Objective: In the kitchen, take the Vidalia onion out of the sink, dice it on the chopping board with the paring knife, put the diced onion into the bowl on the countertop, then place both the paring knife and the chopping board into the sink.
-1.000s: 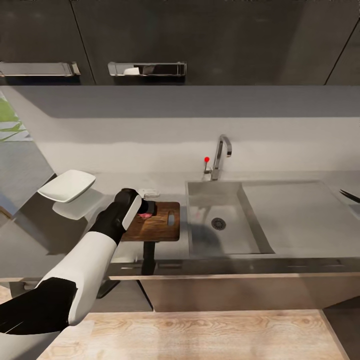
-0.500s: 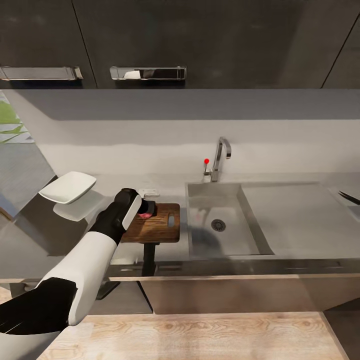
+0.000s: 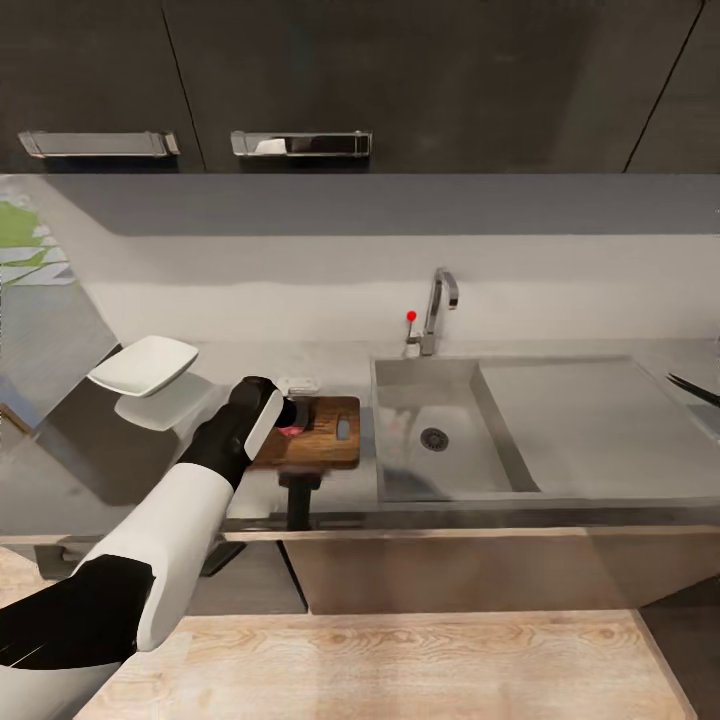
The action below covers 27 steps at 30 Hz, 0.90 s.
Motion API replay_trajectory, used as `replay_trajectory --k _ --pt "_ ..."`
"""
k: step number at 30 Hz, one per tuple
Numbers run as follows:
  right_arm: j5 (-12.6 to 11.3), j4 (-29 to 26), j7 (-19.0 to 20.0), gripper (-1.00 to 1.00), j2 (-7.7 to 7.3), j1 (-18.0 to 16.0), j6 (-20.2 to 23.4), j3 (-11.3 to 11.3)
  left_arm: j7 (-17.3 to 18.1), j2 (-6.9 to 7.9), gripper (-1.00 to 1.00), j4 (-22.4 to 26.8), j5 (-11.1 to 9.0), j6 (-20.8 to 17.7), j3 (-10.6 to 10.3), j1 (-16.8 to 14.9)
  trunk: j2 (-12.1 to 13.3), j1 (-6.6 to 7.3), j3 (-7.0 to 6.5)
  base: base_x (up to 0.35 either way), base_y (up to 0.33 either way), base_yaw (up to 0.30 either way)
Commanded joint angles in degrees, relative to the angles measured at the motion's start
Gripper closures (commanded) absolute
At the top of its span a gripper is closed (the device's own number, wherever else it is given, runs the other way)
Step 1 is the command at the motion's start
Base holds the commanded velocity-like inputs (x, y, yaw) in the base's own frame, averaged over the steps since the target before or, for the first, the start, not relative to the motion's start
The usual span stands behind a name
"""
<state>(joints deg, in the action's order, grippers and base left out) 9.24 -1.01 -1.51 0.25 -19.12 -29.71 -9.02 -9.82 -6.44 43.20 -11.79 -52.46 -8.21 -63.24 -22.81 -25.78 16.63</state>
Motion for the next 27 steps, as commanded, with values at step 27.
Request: replay_trajectory --k 27 --pt "0.6 0.04 -0.16 -1.0 0.01 -0.04 -0.17 -0.41 -0.55 0.02 1.0 0.11 -0.6 -0.18 -0.14 -0.05 -0.11 0.0 0.11 -0.028 0.0 0.0"
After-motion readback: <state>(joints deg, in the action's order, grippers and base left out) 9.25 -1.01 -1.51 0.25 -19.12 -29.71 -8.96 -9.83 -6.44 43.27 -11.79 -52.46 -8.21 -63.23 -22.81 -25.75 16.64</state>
